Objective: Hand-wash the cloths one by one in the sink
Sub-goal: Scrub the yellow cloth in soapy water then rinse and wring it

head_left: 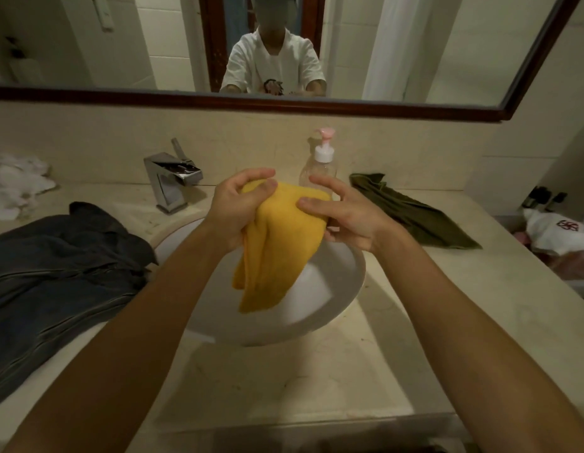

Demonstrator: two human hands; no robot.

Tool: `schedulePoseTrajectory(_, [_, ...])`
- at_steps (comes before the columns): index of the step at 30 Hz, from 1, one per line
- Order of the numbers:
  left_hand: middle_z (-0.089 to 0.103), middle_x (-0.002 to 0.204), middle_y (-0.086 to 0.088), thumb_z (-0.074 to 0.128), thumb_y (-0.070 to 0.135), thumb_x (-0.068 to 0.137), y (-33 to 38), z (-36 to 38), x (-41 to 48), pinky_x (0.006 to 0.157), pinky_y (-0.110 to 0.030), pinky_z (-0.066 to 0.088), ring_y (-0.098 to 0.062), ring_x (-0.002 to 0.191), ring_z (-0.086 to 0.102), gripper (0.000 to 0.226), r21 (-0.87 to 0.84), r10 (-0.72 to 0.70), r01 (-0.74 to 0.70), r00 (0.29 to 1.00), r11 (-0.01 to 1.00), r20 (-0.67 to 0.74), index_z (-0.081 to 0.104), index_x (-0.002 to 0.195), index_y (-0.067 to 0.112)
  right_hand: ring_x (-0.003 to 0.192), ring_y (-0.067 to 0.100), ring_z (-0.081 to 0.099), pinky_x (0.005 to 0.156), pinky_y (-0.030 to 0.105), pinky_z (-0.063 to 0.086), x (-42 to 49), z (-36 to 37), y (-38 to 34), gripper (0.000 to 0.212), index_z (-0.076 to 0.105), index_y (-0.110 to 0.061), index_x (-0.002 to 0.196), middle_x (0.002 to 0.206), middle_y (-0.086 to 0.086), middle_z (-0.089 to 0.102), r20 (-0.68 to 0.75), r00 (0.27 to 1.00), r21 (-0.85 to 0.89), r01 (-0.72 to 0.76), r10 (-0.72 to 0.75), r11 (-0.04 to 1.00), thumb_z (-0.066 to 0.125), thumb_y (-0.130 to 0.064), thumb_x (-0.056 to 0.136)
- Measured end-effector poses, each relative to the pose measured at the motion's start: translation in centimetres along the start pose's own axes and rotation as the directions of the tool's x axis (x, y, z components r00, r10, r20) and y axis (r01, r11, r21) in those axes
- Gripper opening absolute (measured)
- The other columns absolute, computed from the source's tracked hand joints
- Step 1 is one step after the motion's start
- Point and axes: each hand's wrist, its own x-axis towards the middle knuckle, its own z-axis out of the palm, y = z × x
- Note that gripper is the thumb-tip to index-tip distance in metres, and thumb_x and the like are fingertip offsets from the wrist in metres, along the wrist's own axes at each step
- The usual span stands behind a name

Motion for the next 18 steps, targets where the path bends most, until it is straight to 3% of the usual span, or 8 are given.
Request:
schedulePoseTrajectory(2, [0.062, 0.117, -0.001, 0.079, 0.014, 0.083, 1.3, -0.1, 0.1, 0.07, -0.027, 0.058, -0.017, 0.1, 0.064, 0.042, 0.004, -0.028, 0.028, 0.999, 1.0, 0.044, 0.068, 0.122, 0.024, 0.087, 0.014, 0.069, 0.061, 0.025, 0.055, -0.2, -0.2, -0.2, 0.08, 0.047, -0.023, 0.149, 0.124, 0.008, 0.061, 0.052, 0.999, 0.01, 0.011, -0.011, 1.0, 0.084, -0.002, 0.081])
schedulePoseTrajectory(5, [0.057, 0.125, -0.004, 0.086, 0.008, 0.062, 2.8, -0.3, 0.0, 0.077, -0.036, 0.06, -0.021, 0.107, 0.063, 0.074, 0.081, -0.044, 0.031, 0.986, 0.996, 0.161, 0.064, 0.13, 0.027, 0.109, 0.031, 0.07, 0.09, 0.05, 0.061, 0.1, -0.1, -0.8, 0.076, 0.056, -0.008, 0.137, 0.129, 0.018, 0.064, 0.037, 0.996, -0.209, 0.085, -0.079, 0.974, 0.088, 0.007, 0.07])
schedulePoseTrajectory(7, [0.055, 0.128, -0.002, 0.086, 0.004, 0.057, 3.9, -0.1, -0.1, 0.082, -0.038, 0.06, -0.018, 0.11, 0.062, 0.085, 0.137, -0.012, -0.018, 0.975, 0.99, 0.22, 0.061, 0.135, 0.024, 0.105, 0.034, 0.071, 0.091, 0.058, 0.058, 0.2, 0.2, -1.1, 0.063, 0.063, -0.003, 0.123, 0.119, 0.02, 0.07, -0.029, 0.986, -0.334, 0.145, -0.164, 0.932, 0.091, 0.0, 0.067])
schedulePoseTrajectory(10, [0.054, 0.126, 0.011, 0.088, -0.003, 0.061, 5.5, 0.4, 0.1, 0.084, -0.032, 0.059, -0.008, 0.109, 0.059, 0.09, 0.326, 0.044, -0.139, 0.959, 0.935, 0.281, 0.056, 0.14, 0.024, 0.099, 0.036, 0.069, 0.087, 0.059, 0.057, 0.4, -0.1, -1.4, 0.05, 0.066, 0.0, 0.108, 0.109, 0.022, 0.07, -0.154, 0.936, -0.463, 0.216, -0.318, 0.86, 0.088, -0.014, 0.065])
schedulePoseTrajectory(12, [0.052, 0.127, 0.014, 0.092, 0.005, 0.061, 6.4, 0.7, 0.5, 0.087, -0.027, 0.052, -0.009, 0.113, 0.054, 0.095, 0.54, 0.071, -0.231, 0.951, 0.809, 0.3, 0.051, 0.144, 0.025, 0.094, 0.034, 0.066, 0.082, 0.051, 0.056, 0.4, -0.6, -1.7, 0.036, 0.066, -0.007, 0.098, 0.102, 0.019, 0.067, -0.179, 0.901, -0.514, 0.258, -0.396, 0.818, 0.087, -0.012, 0.069])
schedulePoseTrajectory(15, [0.048, 0.137, 0.008, 0.095, 0.027, 0.061, 7.1, 1.4, 1.5, 0.093, -0.029, 0.041, -0.012, 0.121, 0.046, 0.098, 0.747, 0.104, -0.325, 0.939, 0.58, 0.328, 0.047, 0.147, 0.025, 0.084, 0.013, 0.059, 0.07, 0.029, 0.051, 0.0, -1.7, -2.6, 0.032, 0.062, -0.023, 0.086, 0.092, 0.001, 0.061, -0.147, 0.883, -0.507, 0.32, -0.446, 0.8, 0.086, -0.008, 0.072])
schedulePoseTrajectory(16, [0.051, 0.136, 0.006, 0.093, 0.036, 0.064, 7.3, 1.6, 1.7, 0.091, -0.03, 0.041, -0.014, 0.119, 0.049, 0.092, 0.789, 0.137, -0.364, 0.929, 0.494, 0.343, 0.05, 0.144, 0.025, 0.081, 0.011, 0.058, 0.07, 0.028, 0.05, -0.3, -2.2, -2.9, 0.032, 0.061, -0.02, 0.088, 0.09, -0.001, 0.06, -0.148, 0.883, -0.472, 0.332, -0.445, 0.817, 0.084, -0.004, 0.074])
schedulePoseTrajectory(18, [0.062, 0.122, 0.004, 0.084, 0.051, 0.072, 7.8, 2.1, 2.2, 0.083, -0.03, 0.039, -0.016, 0.108, 0.056, 0.067, 0.845, 0.207, -0.44, 0.896, 0.304, 0.392, 0.06, 0.13, 0.026, 0.086, 0.018, 0.062, 0.073, 0.037, 0.053, -0.9, -3.2, -3.3, 0.032, 0.059, -0.015, 0.094, 0.091, 0.003, 0.062, -0.197, 0.882, -0.399, 0.326, -0.427, 0.857, 0.084, -0.005, 0.076])
